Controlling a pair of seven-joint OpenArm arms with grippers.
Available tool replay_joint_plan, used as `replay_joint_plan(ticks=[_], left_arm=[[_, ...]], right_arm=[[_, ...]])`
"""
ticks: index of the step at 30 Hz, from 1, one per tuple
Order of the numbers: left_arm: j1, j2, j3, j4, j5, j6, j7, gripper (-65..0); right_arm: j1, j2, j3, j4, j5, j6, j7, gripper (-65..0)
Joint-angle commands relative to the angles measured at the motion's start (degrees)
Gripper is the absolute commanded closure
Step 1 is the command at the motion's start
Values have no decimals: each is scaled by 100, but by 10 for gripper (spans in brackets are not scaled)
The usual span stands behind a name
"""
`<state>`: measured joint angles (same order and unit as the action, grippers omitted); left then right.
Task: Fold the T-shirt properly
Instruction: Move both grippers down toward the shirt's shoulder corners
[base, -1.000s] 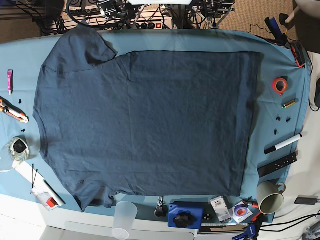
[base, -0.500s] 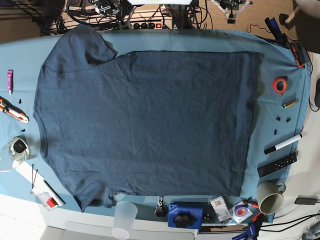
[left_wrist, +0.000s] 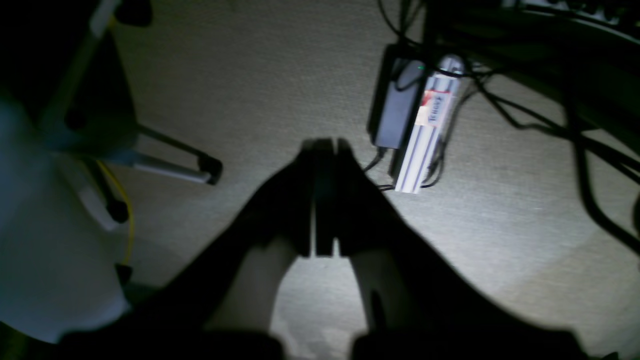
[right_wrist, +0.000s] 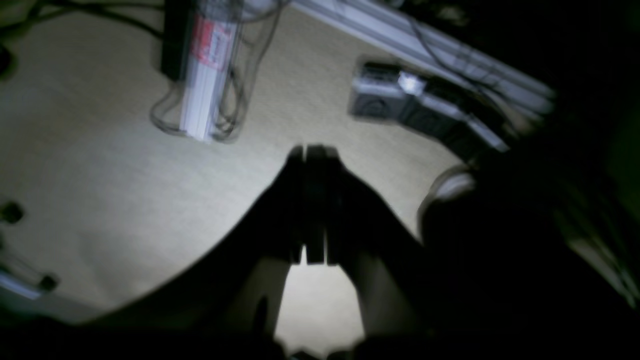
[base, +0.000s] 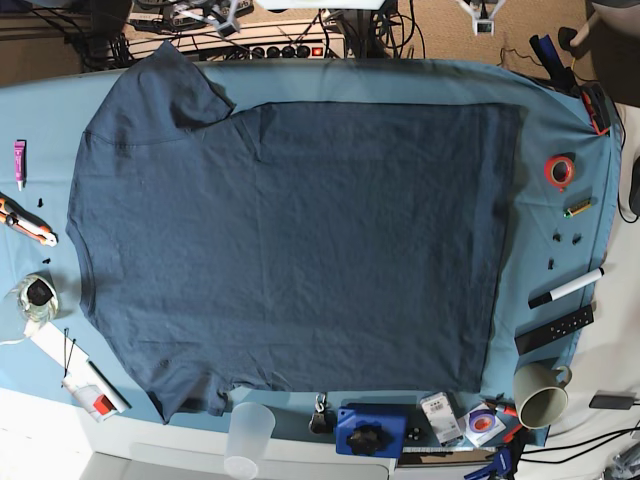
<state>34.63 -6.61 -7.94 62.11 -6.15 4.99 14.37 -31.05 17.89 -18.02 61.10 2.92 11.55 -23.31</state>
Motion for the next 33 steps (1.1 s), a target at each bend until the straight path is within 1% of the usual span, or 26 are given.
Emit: replay_joint_plan(ticks=[1, 4, 6, 8, 11, 14, 16, 22, 25, 27, 30, 33], left_arm=[[247, -22, -11, 273, -33, 13, -15, 0], [737, -24, -11, 968, -33, 13, 7, 0], [1038, -24, -11, 1436, -35, 11, 199, 0], [1303, -26, -11, 1882, -35, 11, 372, 0], [1681, -24, -11, 2608, -35, 11, 586, 0], [2037, -26, -13, 3379, -33, 15, 951, 0], [2260, -26, -13, 3891, -35, 15, 1244, 0], [2813, -24, -13, 5351, -31, 15, 1884, 0], [2977, -24, -13, 6111, -28, 15, 2271, 0], [3040, -24, -13, 6599, -7, 15, 2409, 0], [3025, -24, -13, 7263, 13, 13, 2417, 0], [2994, -24, -13, 7289, 11, 15, 2415, 0]], right_arm=[[-238, 142, 13, 321, 28, -61, -59, 0], [-828, 424, 144, 1226, 28, -387, -282, 0], [-1231, 544, 374, 1814, 37, -393, -446, 0], [-1604, 597, 671, 2363, 184, -393, -623, 0], [-2144, 592, 1259, 3141, 680, -389, -929, 0], [-2594, 590, 1884, 3882, 1099, -361, -1423, 0], [-2879, 590, 2308, 4334, 1327, -205, -1648, 0], [-3576, 553, 3593, 5554, 2205, 374, -1985, 0], [-3764, 544, 4256, 6094, 2778, 658, -2334, 0], [-3783, 542, 4671, 6376, 3108, 822, -2549, 0], [-3755, 533, 5215, 6690, 3379, 857, -2555, 0], [-3633, 417, 5648, 6920, 3368, 857, -2535, 0]])
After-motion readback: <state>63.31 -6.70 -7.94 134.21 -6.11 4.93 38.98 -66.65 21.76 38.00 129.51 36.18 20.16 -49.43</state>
